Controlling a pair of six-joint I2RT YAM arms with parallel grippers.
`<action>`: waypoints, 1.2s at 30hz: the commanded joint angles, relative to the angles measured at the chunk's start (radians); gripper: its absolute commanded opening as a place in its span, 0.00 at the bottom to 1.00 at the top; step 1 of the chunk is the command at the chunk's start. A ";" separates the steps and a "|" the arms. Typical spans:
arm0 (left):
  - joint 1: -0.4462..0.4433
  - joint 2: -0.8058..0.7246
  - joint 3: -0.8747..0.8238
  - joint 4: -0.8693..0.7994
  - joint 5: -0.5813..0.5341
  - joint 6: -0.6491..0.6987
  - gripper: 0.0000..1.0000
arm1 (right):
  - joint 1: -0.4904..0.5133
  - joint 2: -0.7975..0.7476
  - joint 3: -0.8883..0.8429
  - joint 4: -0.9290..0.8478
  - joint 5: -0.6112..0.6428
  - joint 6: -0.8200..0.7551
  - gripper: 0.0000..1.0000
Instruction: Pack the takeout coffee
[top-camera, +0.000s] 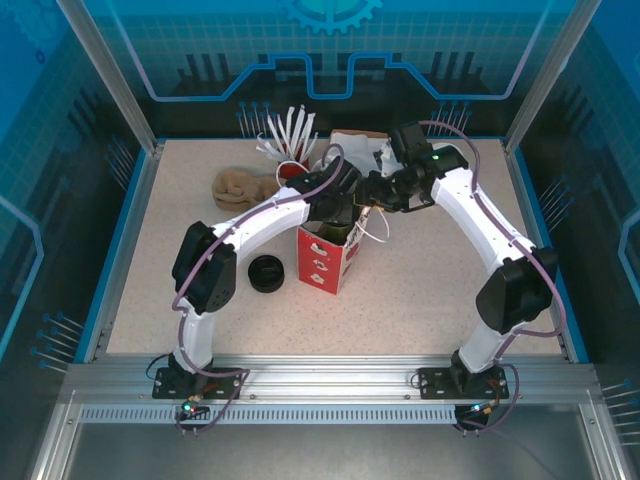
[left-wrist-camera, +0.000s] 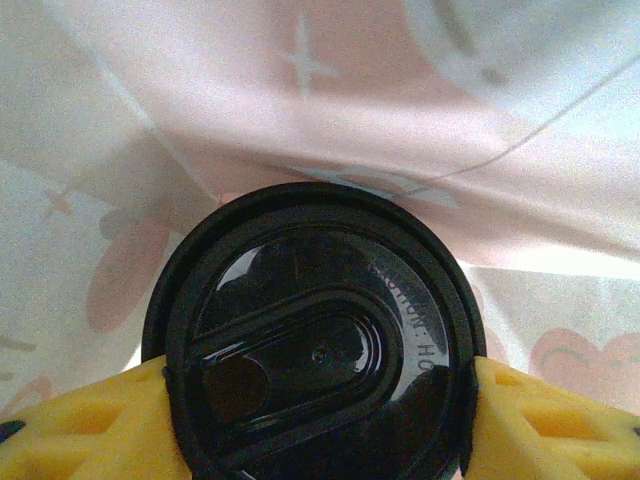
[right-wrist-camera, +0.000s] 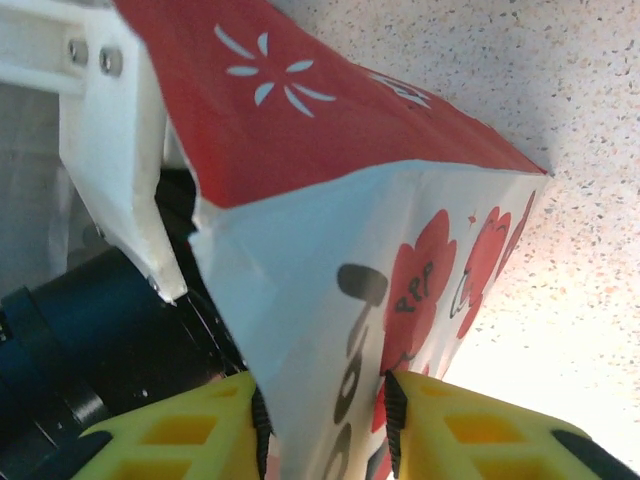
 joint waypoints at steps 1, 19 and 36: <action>0.006 0.089 -0.009 -0.127 0.105 -0.014 0.65 | 0.013 -0.002 0.030 -0.049 0.007 -0.014 0.29; 0.003 -0.036 0.161 -0.225 0.075 -0.051 0.90 | 0.015 -0.013 0.079 -0.084 0.089 -0.003 0.16; 0.001 -0.103 0.307 -0.300 0.079 -0.086 0.91 | 0.008 -0.008 0.123 -0.089 0.091 -0.014 0.14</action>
